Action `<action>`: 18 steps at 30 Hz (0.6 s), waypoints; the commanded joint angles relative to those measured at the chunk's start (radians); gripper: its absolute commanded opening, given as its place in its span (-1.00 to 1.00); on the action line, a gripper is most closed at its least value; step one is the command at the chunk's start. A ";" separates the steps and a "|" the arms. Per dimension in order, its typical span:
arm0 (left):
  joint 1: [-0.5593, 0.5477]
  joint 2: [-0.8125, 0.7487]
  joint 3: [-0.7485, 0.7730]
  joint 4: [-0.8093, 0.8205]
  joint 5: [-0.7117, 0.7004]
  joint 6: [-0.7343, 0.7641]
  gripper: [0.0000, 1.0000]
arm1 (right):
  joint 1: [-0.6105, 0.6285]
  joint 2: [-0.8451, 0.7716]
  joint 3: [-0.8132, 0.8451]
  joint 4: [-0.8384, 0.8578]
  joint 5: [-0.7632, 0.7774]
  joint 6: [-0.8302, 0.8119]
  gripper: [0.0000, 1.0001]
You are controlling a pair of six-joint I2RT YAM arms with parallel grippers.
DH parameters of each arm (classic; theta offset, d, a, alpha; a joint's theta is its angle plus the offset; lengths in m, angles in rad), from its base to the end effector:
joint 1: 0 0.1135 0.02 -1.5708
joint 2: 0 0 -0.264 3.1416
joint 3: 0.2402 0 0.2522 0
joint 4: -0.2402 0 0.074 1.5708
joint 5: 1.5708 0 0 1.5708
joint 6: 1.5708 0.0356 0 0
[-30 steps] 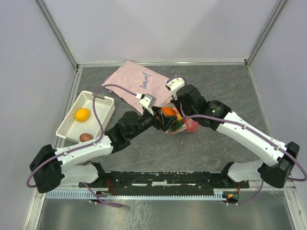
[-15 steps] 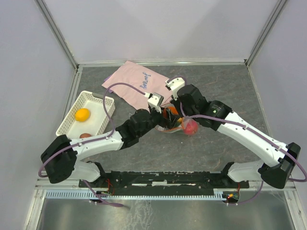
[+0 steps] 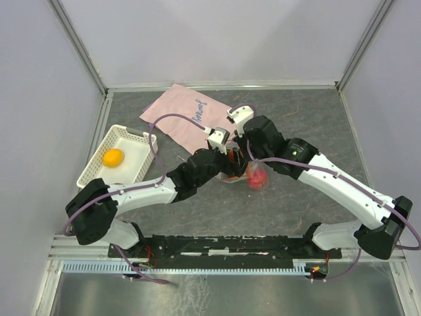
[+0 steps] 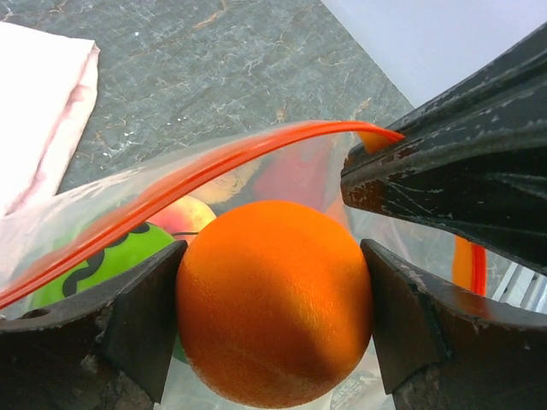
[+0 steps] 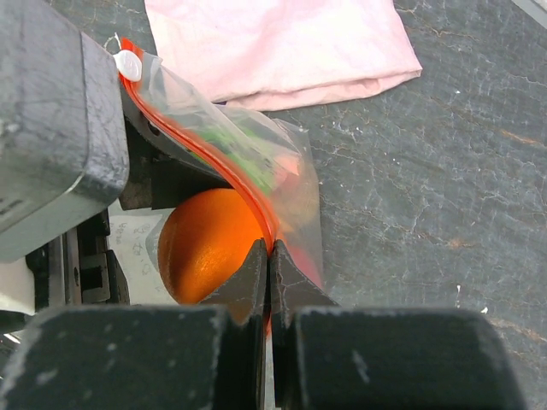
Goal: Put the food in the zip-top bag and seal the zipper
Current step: Place the fake fruit in the zipper food storage bag.
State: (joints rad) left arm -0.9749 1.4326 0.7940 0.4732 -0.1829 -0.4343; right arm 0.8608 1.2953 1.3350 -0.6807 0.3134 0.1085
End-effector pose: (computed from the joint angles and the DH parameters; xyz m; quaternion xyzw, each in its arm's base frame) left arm 0.1870 -0.2642 0.2592 0.1460 0.7481 -0.3638 0.5355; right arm 0.1889 0.2029 0.3727 -0.2593 0.8469 0.0829 0.4568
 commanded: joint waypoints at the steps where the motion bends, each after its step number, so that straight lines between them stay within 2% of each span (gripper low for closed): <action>1: -0.006 -0.001 0.032 0.056 -0.028 -0.049 0.74 | -0.005 -0.034 0.017 0.069 -0.005 0.014 -0.97; 13: -0.005 -0.049 0.019 0.011 -0.015 -0.062 0.80 | -0.005 -0.034 0.003 0.078 -0.005 0.020 -0.97; 18: -0.006 -0.130 0.058 -0.156 -0.014 -0.078 0.80 | -0.005 -0.033 -0.001 0.079 0.009 0.020 -0.97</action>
State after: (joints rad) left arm -0.9775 1.3991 0.7940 0.4156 -0.1818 -0.4706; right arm 0.8593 1.2945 1.3289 -0.6586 0.3111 0.1127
